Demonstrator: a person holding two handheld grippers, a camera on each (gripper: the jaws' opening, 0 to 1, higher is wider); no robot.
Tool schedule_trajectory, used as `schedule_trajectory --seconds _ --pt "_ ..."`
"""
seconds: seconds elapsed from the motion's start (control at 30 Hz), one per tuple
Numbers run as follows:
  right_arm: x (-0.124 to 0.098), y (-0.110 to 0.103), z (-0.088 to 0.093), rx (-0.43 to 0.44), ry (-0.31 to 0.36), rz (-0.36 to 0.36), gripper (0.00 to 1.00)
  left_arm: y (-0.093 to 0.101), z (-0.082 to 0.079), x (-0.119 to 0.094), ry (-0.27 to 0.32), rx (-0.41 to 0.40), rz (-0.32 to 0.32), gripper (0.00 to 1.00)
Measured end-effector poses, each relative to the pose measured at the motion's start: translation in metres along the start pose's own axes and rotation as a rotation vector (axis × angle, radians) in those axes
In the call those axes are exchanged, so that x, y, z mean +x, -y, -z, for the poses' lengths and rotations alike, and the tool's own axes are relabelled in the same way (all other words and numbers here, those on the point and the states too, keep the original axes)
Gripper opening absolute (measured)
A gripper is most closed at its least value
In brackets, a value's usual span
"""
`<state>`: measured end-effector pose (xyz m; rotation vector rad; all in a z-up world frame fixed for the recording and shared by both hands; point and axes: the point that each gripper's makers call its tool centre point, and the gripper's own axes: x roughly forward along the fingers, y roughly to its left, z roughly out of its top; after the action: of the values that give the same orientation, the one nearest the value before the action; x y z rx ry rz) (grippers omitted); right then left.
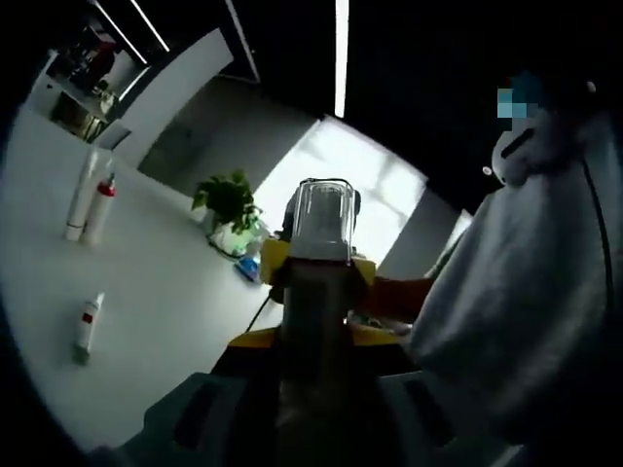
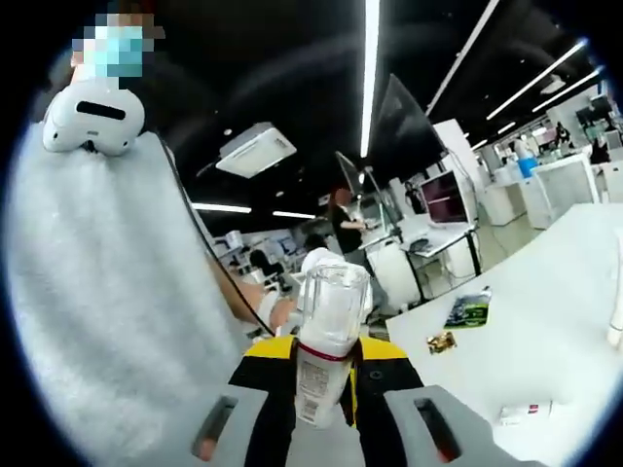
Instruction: Arrange the skincare products in the storage area until every visible bottle or jar stands upright without overlapping.
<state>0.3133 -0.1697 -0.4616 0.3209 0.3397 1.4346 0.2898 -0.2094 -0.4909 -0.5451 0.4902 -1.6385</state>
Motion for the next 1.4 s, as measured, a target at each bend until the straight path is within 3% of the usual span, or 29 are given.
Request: schedule_trajectory --seconds 0.07,0.13,0.17,0.23,0.3,0.47,0.63,0.77,0.87,1.13,1.3,1.4 --pt "-0.001 0.003 0.000 0.002 0.018 0.013 0.15 -0.004 -0.003 -0.004 0.012 -0.006 -0.016 0.21" --pt "-0.001 0.013 0.000 0.005 0.025 0.064 0.16 -0.014 -0.006 -0.007 0.018 0.020 -0.077 0.21" --pt "-0.001 0.013 0.001 0.008 0.015 0.064 0.16 -0.012 -0.005 -0.008 0.014 0.018 -0.067 0.21" --pt "-0.001 0.024 0.004 0.016 -0.017 0.132 0.16 -0.021 -0.007 -0.010 0.017 0.025 -0.123 0.21" --pt "0.002 0.026 0.003 0.007 -0.026 0.150 0.16 -0.025 -0.007 -0.012 0.015 0.043 -0.143 0.21" --pt "0.007 0.046 -0.002 0.033 -0.010 0.280 0.16 -0.040 -0.018 -0.021 0.065 0.056 -0.233 0.20" --pt "0.014 0.059 -0.003 0.153 0.026 0.393 0.16 -0.057 -0.022 -0.030 0.064 0.116 -0.346 0.20" --pt "0.017 0.073 0.005 0.273 0.050 0.498 0.17 -0.069 -0.020 -0.036 -0.002 0.212 -0.466 0.20" --pt "0.019 0.076 0.009 0.329 0.079 0.514 0.17 -0.077 -0.019 -0.042 -0.052 0.288 -0.544 0.20" --pt "0.019 0.079 0.017 0.342 0.081 0.553 0.16 -0.084 -0.013 -0.044 -0.163 0.430 -0.619 0.20" --pt "0.017 0.073 0.013 0.238 0.065 0.525 0.15 -0.081 -0.015 -0.042 -0.155 0.474 -0.611 0.21" --pt "0.015 0.073 0.011 0.227 0.067 0.521 0.15 -0.081 -0.016 -0.039 -0.151 0.480 -0.603 0.21"
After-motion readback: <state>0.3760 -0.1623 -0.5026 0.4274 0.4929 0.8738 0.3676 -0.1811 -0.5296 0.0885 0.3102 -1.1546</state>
